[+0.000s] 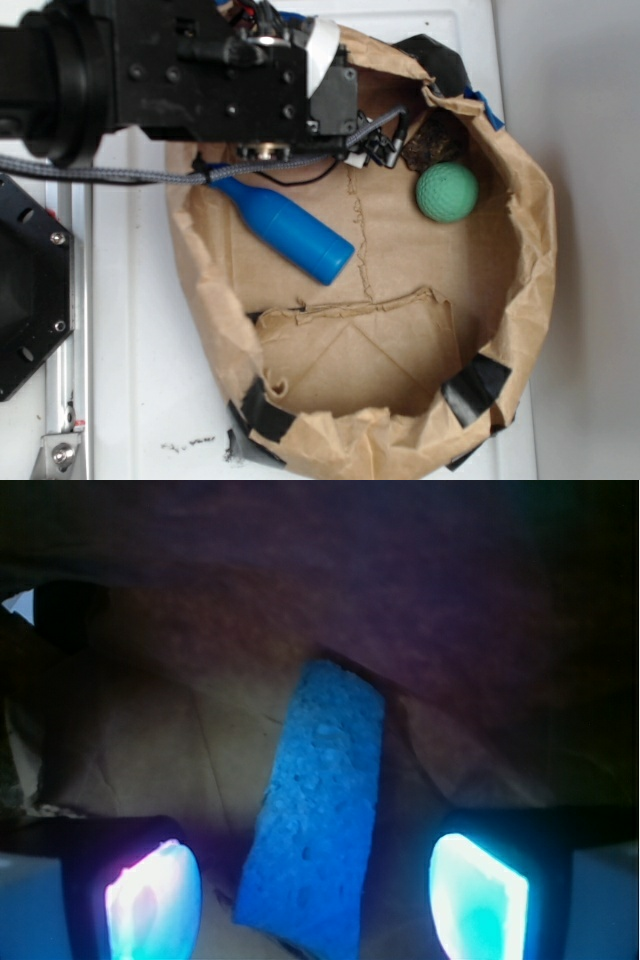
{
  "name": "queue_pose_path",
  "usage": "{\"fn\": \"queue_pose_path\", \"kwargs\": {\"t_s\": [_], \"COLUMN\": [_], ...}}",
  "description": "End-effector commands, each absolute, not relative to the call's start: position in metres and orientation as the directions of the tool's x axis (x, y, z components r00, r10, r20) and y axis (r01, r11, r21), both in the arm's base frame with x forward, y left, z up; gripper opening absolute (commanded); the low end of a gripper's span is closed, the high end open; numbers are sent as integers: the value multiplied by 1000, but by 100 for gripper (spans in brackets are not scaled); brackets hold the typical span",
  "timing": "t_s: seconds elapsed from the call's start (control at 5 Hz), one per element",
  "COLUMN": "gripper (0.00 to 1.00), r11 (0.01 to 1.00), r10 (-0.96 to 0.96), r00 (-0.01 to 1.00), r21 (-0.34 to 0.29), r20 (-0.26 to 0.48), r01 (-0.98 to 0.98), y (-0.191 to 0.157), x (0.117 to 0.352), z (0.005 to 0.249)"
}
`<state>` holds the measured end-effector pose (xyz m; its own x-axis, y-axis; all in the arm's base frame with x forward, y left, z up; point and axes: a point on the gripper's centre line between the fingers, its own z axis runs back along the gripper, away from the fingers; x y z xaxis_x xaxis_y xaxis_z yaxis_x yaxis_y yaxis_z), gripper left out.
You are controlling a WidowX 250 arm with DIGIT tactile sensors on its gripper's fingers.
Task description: Grab the blue sponge.
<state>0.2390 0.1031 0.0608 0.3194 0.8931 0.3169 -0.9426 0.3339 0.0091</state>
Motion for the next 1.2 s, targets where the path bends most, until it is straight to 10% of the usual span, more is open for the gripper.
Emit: {"fn": "queue_pose_path", "kwargs": {"t_s": [0.0, 1.0], "gripper": [100, 100], "r11": [342, 424], "r10": [888, 869], "r00": [319, 401], "r21": [-13, -17], "r20": [331, 290], "r01": [-940, -906], "y": [104, 99], "x": [243, 234], "z": [64, 38]}}
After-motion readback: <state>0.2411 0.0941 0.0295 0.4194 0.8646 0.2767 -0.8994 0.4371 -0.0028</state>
